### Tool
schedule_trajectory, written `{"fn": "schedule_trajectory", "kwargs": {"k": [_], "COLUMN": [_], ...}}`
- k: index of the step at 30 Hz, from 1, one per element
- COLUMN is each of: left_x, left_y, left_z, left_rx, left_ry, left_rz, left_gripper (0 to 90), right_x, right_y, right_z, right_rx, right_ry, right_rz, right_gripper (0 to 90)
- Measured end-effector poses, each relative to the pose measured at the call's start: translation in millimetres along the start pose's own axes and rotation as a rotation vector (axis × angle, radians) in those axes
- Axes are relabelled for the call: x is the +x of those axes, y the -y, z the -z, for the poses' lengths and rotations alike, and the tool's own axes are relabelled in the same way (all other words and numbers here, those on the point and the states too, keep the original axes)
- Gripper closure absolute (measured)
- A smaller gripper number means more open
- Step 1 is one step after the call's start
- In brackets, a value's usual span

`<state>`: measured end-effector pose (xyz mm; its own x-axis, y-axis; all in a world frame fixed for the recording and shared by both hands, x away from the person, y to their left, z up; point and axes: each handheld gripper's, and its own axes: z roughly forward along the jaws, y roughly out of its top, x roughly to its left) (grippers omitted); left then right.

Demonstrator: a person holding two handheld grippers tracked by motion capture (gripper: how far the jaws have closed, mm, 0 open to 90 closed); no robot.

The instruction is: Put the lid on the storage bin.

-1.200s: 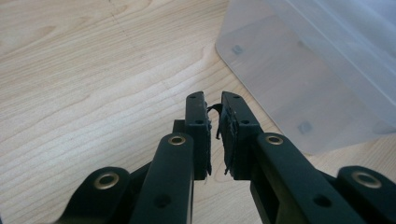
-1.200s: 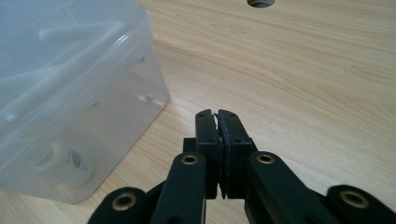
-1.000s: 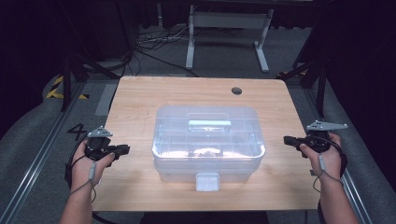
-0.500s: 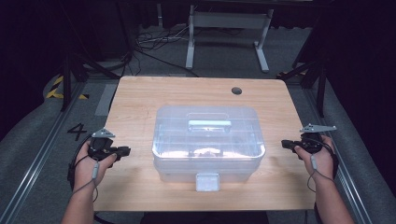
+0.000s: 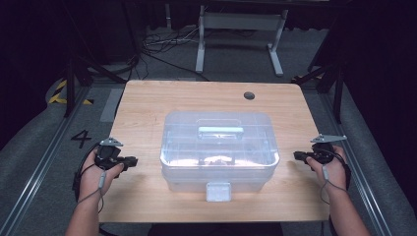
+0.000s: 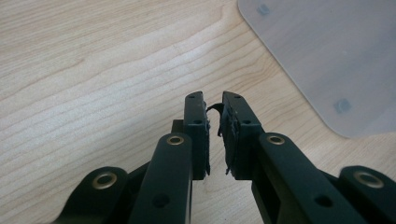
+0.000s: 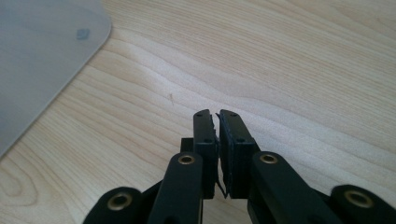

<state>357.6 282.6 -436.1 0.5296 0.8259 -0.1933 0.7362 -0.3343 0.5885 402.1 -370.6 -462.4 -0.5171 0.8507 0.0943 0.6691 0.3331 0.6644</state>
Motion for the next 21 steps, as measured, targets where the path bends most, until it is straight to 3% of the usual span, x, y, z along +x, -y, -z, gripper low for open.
{"fn": "schedule_trajectory", "kwargs": {"k": [10,15,21], "left_x": [-0.6,-1.5,-2.4], "left_y": [-0.1,0.0,-0.6], "left_z": [-3.8,-5.6,-6.7], "left_rx": [0.026,0.027,0.033], "left_ry": [0.004,0.005,0.016], "left_rz": [-0.006,-0.008,-0.013], "left_gripper": [80.5,80.6,80.6], "right_x": [3.7,9.3,11.8], "right_y": [5.6,8.1,9.2], "right_z": [-8.0,-12.8,-16.3], "right_rx": [0.015,0.013,0.013], "right_ry": [0.016,0.004,-0.006], "right_rz": [0.036,0.074,0.084], "right_gripper": [85.1,84.7,83.7]}}
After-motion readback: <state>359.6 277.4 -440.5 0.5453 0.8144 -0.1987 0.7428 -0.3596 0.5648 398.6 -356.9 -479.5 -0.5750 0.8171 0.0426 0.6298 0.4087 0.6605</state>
